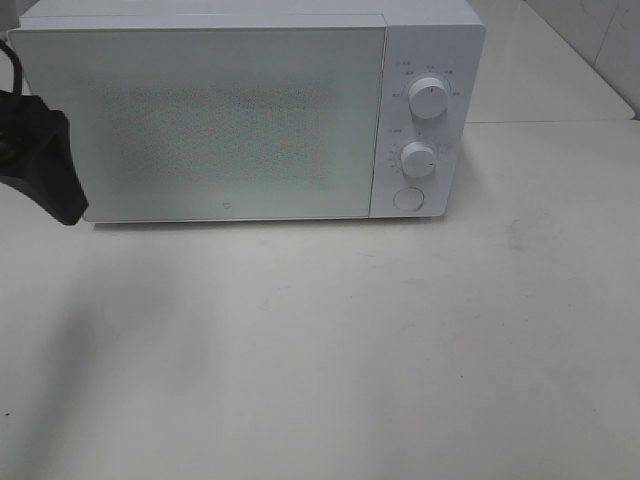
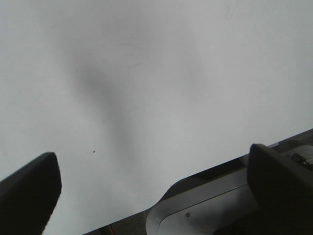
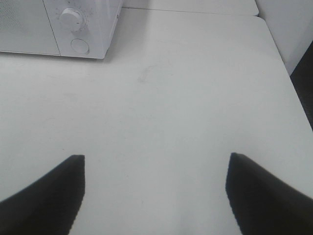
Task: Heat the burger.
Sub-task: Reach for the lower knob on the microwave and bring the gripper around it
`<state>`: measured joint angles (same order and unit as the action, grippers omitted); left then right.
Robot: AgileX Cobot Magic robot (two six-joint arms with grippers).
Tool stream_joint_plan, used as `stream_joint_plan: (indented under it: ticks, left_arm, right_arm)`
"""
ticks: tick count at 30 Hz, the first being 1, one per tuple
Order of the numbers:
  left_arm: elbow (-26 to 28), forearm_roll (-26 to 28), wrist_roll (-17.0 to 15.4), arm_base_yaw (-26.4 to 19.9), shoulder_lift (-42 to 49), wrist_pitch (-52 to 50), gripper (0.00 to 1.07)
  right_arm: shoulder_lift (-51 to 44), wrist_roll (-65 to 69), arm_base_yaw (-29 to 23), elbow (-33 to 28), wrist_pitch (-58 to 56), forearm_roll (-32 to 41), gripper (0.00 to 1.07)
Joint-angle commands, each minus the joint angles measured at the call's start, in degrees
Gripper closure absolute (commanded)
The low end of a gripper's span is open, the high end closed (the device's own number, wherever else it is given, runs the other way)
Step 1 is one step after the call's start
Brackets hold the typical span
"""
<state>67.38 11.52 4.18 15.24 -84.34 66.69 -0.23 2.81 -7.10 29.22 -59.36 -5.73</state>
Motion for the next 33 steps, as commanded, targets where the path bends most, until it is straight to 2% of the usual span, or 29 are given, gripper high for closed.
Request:
stream_joint_plan:
  ticks: [1,4,7,9,11,14,15,17,18,23,26,28,29,31,32,33]
  left_arm:
    - [0.34,-2.69,-2.18,-0.06,1.26,1.43,0.08]
    - [0.34,-3.38,-3.09,-1.26,2.01,2.69,0.08]
    - [0.34,-2.98,-2.35,-5.50,3.04,3.72,0.08]
    - [0.34,-2.92,-1.95,-6.47,3.44,3.84,0.08]
    - [0.34,-2.98,-0.86,-11.63,4.98,5.56,0.08]
    - [0.34,-2.98,-0.52,-12.72,5.44,6.07,0.08]
    - [0.34,-3.15,-0.52,-15.13,6.30,6.07,0.08]
    - [0.34,-3.21,-0.29,-16.33,6.82,6.07,0.08]
    - [0.34,-3.21,-0.11,-18.39,8.31,6.07,0.08]
    - [-0.11,-4.87,-0.23,-20.80,11.97,6.02,0.08]
    - [-3.15,-5.73,-0.69,-21.37,15.24,5.84,0.08]
    - [-7.28,-5.73,-0.52,-21.37,19.19,4.98,0.08]
    - [-7.28,-5.73,-0.52,-21.37,19.19,4.98,0.08]
    - [-11.46,-6.36,-0.52,-21.37,24.41,2.12,0.08]
    - [-11.46,-6.36,-0.52,-21.37,24.41,2.12,0.08]
    - [-14.32,-6.42,-0.52,-21.37,27.85,0.06,0.08]
  right_arm:
    - [-1.49,-0.17,0.23,-0.23,0.40,-0.06,0.31]
    - [-1.49,-0.17,0.23,-0.23,0.40,-0.06,0.31]
    - [-1.49,-0.17,0.23,-0.23,0.40,-0.06,0.31]
    - [-1.49,-0.17,0.23,-0.23,0.40,-0.06,0.31]
    - [-1.49,-0.17,0.23,-0.23,0.40,-0.06,0.31]
    - [-1.49,-0.17,0.23,-0.23,0.40,-0.06,0.31]
    - [-1.49,-0.17,0.23,-0.23,0.40,-0.06,0.31]
    - [-1.49,-0.17,0.23,-0.23,0.40,-0.06,0.31]
    - [-1.49,-0.17,0.23,-0.23,0.40,-0.06,0.31]
    - [-1.49,-0.17,0.23,-0.23,0.40,-0.06,0.31]
    - [-1.49,-0.17,0.23,-0.23,0.40,-0.06,0.31]
    - [-1.49,-0.17,0.23,-0.23,0.40,-0.06,0.31]
    - [-1.49,-0.17,0.23,-0.23,0.40,-0.06,0.31]
    - [-1.49,-0.17,0.23,-0.23,0.40,-0.06,0.31]
    - [-1.49,-0.17,0.23,-0.23,0.40,-0.06,0.31]
    - [-1.49,-0.17,0.23,-0.23,0.40,-0.06,0.31]
